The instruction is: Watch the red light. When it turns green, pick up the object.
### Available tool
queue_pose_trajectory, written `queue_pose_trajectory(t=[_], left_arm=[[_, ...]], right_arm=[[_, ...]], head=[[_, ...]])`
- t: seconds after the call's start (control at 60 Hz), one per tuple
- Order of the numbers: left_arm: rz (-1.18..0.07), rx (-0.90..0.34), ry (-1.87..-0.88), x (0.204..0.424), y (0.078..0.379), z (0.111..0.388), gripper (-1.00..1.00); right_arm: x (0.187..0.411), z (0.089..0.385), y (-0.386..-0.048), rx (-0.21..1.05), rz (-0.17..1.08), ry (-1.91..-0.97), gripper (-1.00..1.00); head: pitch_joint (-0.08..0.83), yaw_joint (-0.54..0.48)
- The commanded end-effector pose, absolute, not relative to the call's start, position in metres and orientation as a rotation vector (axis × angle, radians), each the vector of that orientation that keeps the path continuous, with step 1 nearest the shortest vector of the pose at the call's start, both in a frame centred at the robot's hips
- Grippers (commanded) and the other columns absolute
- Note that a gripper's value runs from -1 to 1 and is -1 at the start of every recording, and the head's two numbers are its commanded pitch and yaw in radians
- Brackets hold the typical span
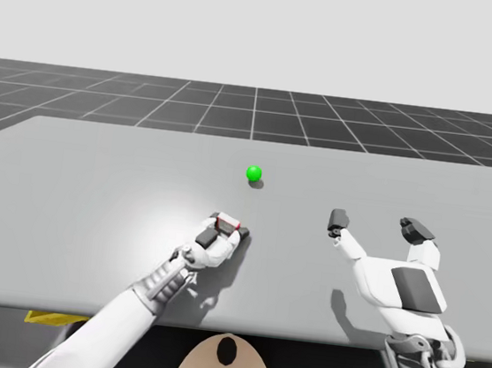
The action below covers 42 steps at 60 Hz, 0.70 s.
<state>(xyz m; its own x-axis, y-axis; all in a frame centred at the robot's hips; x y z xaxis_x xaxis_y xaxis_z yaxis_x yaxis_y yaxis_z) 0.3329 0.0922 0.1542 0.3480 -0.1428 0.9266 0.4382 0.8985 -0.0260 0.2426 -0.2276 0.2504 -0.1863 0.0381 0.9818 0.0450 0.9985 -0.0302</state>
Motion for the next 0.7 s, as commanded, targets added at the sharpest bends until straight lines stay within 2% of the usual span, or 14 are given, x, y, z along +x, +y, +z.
queue_pose_trajectory(t=[0.017,0.25,0.4,0.583,0.7], left_arm=[[-0.344,-0.465,-1.131,0.313,0.038,0.152,0.93],[-0.344,-0.468,-1.13,0.312,0.039,0.153,0.93],[-0.335,-0.475,-1.147,0.313,0.044,0.166,0.94],[-0.372,-0.493,-1.26,0.311,0.062,0.23,0.93],[-0.387,-0.486,-1.377,0.302,0.076,0.287,0.95]], right_arm=[[0.242,0.249,-0.225,-0.045,-0.027,-1.754,-1.0],[0.242,0.249,-0.225,-0.042,-0.031,-1.751,-1.0],[0.241,0.25,-0.226,-0.002,-0.036,-1.744,-1.0],[0.239,0.249,-0.229,0.042,0.013,-1.749,-1.0],[0.238,0.248,-0.231,0.048,0.042,-1.758,-1.0]], head=[[0.537,0.05],[0.334,0.06],[0.297,0.05],[0.277,0.05],[0.27,0.05]])
